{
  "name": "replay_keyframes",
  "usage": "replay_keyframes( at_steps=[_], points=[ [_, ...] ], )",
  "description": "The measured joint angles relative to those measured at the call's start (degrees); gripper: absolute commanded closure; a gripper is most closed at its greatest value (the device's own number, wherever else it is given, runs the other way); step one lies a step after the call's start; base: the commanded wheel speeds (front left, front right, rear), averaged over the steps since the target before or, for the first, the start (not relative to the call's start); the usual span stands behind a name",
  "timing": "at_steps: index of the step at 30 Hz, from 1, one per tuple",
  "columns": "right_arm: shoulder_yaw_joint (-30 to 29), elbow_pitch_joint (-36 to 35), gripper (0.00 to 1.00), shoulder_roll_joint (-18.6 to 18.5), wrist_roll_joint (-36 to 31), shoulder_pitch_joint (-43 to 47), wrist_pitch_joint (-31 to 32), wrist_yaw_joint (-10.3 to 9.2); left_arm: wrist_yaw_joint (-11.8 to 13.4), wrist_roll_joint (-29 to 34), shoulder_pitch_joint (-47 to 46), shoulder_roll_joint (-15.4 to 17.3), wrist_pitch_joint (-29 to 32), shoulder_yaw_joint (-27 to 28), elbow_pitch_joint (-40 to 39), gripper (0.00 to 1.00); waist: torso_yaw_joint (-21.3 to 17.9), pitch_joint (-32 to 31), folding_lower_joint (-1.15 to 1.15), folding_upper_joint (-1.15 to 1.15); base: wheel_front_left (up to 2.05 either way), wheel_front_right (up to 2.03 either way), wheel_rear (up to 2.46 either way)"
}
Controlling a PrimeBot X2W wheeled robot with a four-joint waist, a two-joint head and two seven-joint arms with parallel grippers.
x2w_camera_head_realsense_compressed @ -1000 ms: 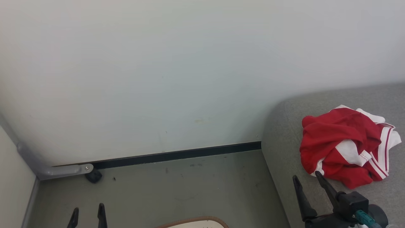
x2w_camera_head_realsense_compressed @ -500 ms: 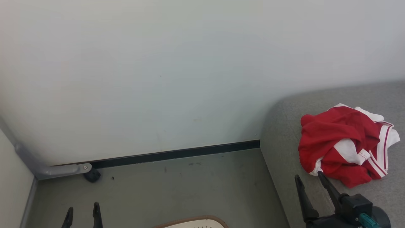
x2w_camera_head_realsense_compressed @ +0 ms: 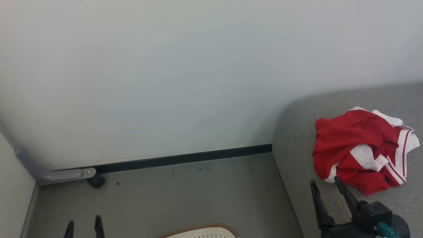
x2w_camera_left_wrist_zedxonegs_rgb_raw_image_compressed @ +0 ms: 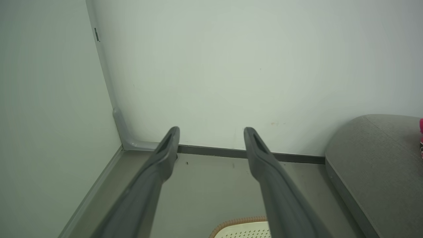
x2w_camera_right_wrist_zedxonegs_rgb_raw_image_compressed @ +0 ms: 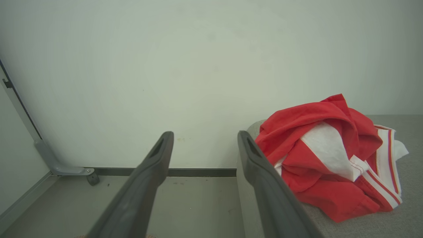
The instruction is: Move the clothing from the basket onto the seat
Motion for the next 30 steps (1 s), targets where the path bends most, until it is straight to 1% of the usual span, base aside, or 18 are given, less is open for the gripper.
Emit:
replay_keyframes(
  at_steps=[14,15,22,25,28,30],
  points=[
    [-0.6,-0.3,0.0,0.7,-0.9,0.8,0.0,-0.05,0.0,2.1,0.0,-0.5,0.6,0.7,-0.4,0.0,0.3,0.4,0.0,0.0,0.0,0.0,0.0],
    [-0.4,0.1,1.0,0.9,-0.9,1.0,0.0,-0.04,0.0,2.1,0.0,-0.6,0.5,0.6,0.2,1.0,0.3,0.4,0.0,0.0,0.0,0.0,0.0],
    [0.2,3.4,1.0,2.5,-0.6,4.6,0.5,0.03,-0.1,1.6,1.4,-2.2,1.0,0.1,3.5,1.0,0.3,0.5,0.0,0.0,0.0,0.0,0.0],
    [-1.1,3.3,1.0,2.8,1.2,4.5,0.9,0.48,-0.6,0.5,1.3,-2.3,1.6,0.3,3.6,1.0,0.4,0.5,0.0,0.0,0.0,0.0,0.0],
    [-2.0,3.3,1.0,3.1,3.2,4.5,1.6,0.64,-0.9,-2.1,1.2,-2.3,2.1,0.6,3.7,1.0,0.6,0.6,0.0,0.0,0.0,0.0,0.0],
    [-2.6,3.3,1.0,3.3,4.8,4.5,2.1,1.1,-1.2,-3.4,1.2,-2.4,2.6,0.9,3.7,1.0,0.7,0.7,0.0,0.0,0.0,0.0,0.0]
  ],
)
